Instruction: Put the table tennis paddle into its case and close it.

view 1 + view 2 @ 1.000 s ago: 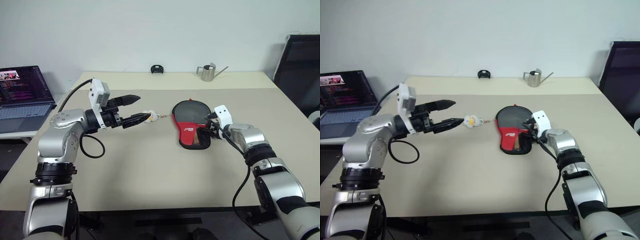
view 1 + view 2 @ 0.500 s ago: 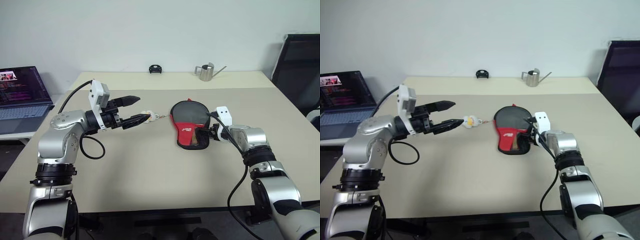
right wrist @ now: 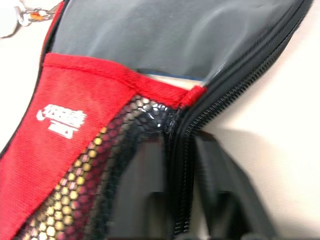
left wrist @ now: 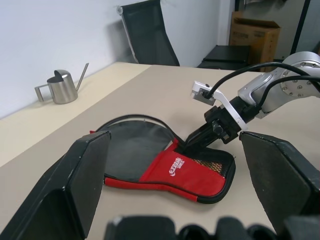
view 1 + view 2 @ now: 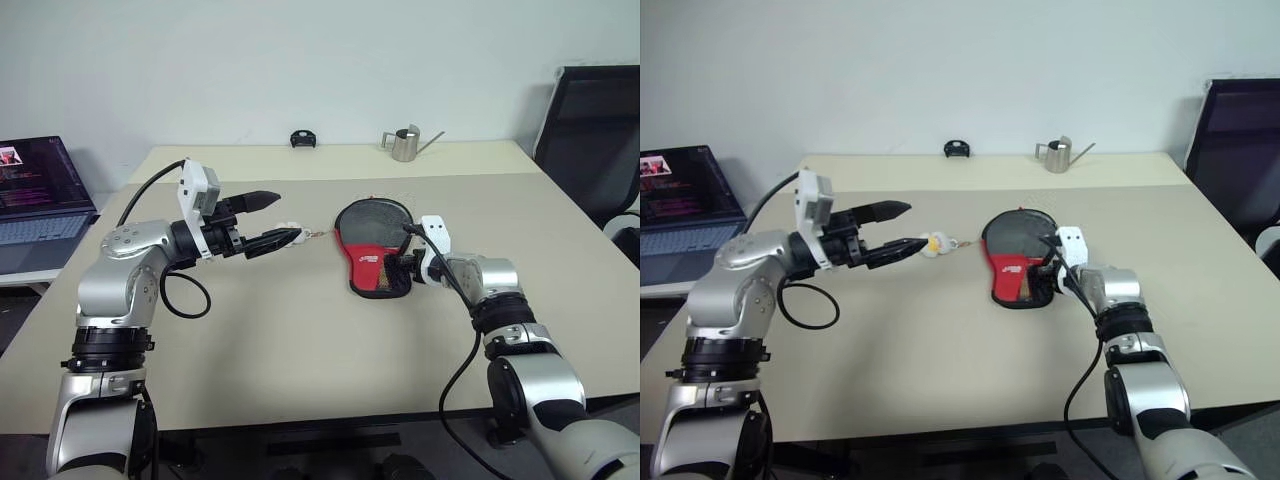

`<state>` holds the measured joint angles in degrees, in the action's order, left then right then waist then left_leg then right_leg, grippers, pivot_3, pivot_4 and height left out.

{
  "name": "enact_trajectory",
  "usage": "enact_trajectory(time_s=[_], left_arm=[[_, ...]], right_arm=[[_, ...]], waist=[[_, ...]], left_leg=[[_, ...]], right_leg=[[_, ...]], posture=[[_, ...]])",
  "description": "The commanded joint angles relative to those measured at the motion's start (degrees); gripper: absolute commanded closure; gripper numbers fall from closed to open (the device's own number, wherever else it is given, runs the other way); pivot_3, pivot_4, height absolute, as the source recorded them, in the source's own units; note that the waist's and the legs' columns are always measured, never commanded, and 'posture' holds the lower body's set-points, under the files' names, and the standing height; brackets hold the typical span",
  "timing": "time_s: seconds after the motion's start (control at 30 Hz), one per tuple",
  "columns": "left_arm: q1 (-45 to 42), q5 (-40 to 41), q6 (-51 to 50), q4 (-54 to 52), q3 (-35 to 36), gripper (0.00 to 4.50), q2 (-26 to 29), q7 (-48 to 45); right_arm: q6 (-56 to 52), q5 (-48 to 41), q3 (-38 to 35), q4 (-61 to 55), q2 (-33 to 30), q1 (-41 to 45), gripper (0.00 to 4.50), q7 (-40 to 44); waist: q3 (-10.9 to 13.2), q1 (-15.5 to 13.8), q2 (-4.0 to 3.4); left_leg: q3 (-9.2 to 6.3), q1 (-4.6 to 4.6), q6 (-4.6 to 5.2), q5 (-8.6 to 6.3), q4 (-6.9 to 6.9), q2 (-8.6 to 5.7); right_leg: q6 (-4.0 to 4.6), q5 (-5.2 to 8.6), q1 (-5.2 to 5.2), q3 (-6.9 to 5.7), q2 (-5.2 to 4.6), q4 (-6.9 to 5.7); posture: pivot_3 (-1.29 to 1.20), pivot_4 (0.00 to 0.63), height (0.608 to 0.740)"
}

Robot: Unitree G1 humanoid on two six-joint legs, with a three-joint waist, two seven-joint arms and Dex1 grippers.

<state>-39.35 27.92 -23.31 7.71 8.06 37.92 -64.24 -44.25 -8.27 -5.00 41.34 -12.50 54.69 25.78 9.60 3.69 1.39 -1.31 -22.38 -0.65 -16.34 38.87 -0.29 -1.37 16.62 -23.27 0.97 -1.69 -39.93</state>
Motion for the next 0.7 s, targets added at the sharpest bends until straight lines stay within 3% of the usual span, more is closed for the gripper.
enact_trajectory(time_s=[0.03,0.33,0.7], left_arm=[[-0.2,0.0,1.1,-0.1,0.3,0.0,0.4,0.0],[3.0,-0.3,0.5,-0.7,0.6,0.0,2.6,-1.4],[9.2,1.0,-1.7,-3.3,0.7,0.0,8.4,-6.3]], right_arm=[[-1.0,0.3,1.4,1.2,1.2,-0.6,4.49,-0.4],[-5.1,-1.1,-0.1,-2.1,1.3,-0.5,4.49,-1.7],[-22.4,-6.4,-3.6,-21.8,0.1,-2.5,4.49,-4.2]], waist=[[0.0,0.0,0.0],[0.0,0.0,-0.01],[0.0,-0.5,-0.04]], left_leg=[[0.0,0.0,0.0,0.0,0.0,0.0],[0.0,0.02,0.0,0.0,-0.01,0.01],[-0.03,-0.5,0.0,0.0,-0.09,0.0]], right_leg=[[0.0,0.0,0.0,0.0,0.0,0.0],[0.01,0.0,0.0,0.0,0.0,-0.01],[0.02,0.0,-0.45,-0.04,-0.03,0.08]], posture=[[0.0,0.15,0.74],[0.0,0.15,0.74],[0.0,0.15,0.74]])
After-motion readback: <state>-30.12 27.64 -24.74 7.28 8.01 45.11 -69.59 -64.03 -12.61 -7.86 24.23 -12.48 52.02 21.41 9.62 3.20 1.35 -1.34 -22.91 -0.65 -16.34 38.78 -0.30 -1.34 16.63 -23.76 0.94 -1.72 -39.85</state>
